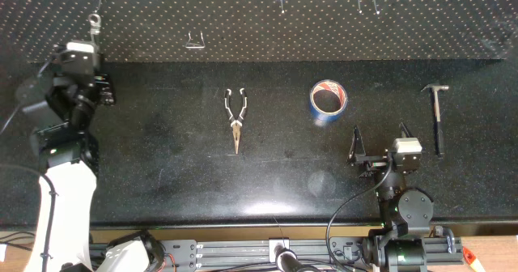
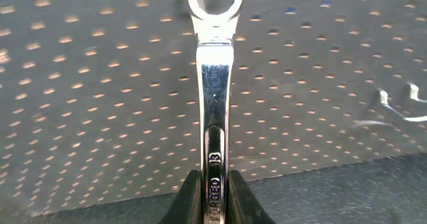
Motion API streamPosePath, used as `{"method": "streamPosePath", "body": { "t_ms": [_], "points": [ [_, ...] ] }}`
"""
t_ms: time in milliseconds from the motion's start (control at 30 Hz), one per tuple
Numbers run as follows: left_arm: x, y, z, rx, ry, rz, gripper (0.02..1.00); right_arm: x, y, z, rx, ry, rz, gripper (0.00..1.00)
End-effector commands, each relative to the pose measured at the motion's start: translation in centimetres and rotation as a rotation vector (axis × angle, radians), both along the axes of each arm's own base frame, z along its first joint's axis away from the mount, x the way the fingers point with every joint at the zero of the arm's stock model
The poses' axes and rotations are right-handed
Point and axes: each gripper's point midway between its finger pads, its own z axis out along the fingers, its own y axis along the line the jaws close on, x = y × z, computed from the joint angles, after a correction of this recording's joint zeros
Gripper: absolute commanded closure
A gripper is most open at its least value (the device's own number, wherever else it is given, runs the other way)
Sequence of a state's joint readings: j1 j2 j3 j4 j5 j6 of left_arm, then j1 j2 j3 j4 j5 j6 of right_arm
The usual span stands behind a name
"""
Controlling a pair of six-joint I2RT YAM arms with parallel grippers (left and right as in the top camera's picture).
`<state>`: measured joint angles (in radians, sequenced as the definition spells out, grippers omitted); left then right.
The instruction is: Place Tools Onto Pegboard
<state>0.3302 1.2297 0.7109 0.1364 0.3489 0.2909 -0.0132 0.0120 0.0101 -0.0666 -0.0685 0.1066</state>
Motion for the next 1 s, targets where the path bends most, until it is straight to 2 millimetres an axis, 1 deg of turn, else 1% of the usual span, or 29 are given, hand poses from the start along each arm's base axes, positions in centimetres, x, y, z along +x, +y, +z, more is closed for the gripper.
{"method": "streamPosePath", "body": {
  "t_ms": [33,133,267,433,767,1000],
  "points": [
    [0.7,-1.1,1.0,0.039,-0.041,-0.041,0.989,0.0,-0.3,-0.1,-0.012,-0.004,-0.013,0.025],
    [0.9,-1.0,1.5,0.048,-0.066,-0.039,0.991,0.0,-0.3,-0.1,-0.012,-0.004,-0.013,0.025],
    [0.7,-0.9,3.1,0.065,-0.114,-0.033,0.989,0.0,-0.3,-0.1,-0.012,-0.004,-0.013,0.025],
    [0.6,-0.2,3.5,0.065,-0.119,0.013,0.989,0.0,-0.3,-0.1,-0.012,-0.004,-0.013,0.025],
    [0.5,1.2,3.3,0.056,-0.107,0.102,0.991,0.0,-0.3,-0.1,-0.012,-0.004,-0.013,0.025],
    [0.4,1.3,3.0,0.03,-0.096,0.115,0.989,0.0,-0.3,-0.1,-0.012,-0.004,-0.013,0.025]
  ]
}}
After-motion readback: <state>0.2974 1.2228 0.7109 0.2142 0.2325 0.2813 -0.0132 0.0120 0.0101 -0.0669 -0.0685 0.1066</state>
